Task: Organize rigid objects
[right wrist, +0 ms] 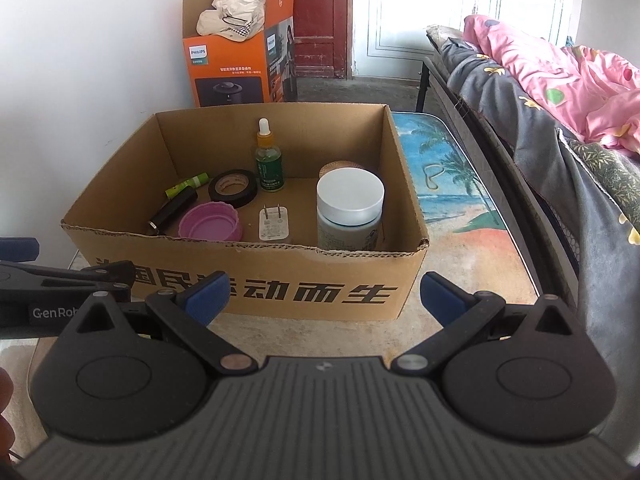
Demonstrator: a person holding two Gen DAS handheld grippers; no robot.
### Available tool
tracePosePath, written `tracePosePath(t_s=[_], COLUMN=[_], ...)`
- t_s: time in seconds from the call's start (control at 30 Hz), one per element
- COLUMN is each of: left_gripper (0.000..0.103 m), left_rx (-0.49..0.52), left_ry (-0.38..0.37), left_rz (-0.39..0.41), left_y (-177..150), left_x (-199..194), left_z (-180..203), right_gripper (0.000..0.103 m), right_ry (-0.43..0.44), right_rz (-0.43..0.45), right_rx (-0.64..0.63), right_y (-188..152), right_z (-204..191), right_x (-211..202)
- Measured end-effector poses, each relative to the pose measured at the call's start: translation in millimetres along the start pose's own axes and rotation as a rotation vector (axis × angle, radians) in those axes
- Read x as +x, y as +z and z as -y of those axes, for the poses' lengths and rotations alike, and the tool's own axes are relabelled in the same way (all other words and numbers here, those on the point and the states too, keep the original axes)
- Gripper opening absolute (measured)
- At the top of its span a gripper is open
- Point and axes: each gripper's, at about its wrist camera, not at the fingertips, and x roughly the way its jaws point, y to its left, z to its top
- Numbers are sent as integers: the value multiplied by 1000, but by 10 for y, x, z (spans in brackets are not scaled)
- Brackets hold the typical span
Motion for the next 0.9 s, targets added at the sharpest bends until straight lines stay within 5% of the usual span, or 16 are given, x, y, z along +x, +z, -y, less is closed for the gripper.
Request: tracePosePath(t_s=[0.9], left_gripper=[103], left_rx=[-5], left_ry=[4], left_rz=[0], left_y=[-8], left_x=[-6], left_z=[-8], right_gripper=[102], right_ry=[3], right_rz=[-10], right_rx=[22], right_y=[-12], right_z=[23], right_x=[50])
